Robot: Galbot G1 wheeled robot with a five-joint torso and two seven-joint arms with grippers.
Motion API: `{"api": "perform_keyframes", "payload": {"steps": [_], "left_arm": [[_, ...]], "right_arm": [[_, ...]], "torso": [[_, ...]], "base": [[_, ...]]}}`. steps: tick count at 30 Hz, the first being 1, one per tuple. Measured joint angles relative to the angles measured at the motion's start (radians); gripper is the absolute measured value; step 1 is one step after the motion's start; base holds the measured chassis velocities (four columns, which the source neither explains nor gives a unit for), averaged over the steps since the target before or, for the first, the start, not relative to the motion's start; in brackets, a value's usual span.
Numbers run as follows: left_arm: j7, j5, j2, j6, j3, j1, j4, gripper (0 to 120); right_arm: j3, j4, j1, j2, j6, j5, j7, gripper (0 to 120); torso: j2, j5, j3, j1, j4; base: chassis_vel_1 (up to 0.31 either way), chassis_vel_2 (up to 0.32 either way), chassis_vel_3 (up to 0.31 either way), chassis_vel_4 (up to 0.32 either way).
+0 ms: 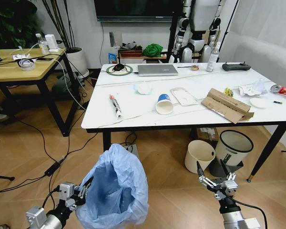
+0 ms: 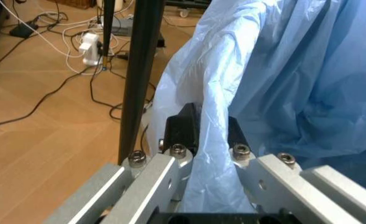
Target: Pick up the trash bin and place the trash from the table into it.
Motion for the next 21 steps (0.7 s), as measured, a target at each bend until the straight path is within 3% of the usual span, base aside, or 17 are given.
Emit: {"api": "perform_keyframes", "payload": {"steps": [21], "left_arm": [[0.001, -0.01, 0.009, -0.003, -0.006, -0.008, 0.004, 1]], "right_arm": [[0.015, -0.007, -0.005, 0.0, 0.011, -0.007, 0.001, 100]], "torso": [[0.094, 0.0, 0.053, 0.041, 0.0]], "base": [[0.0, 0.0, 0.0, 0.0]]}}
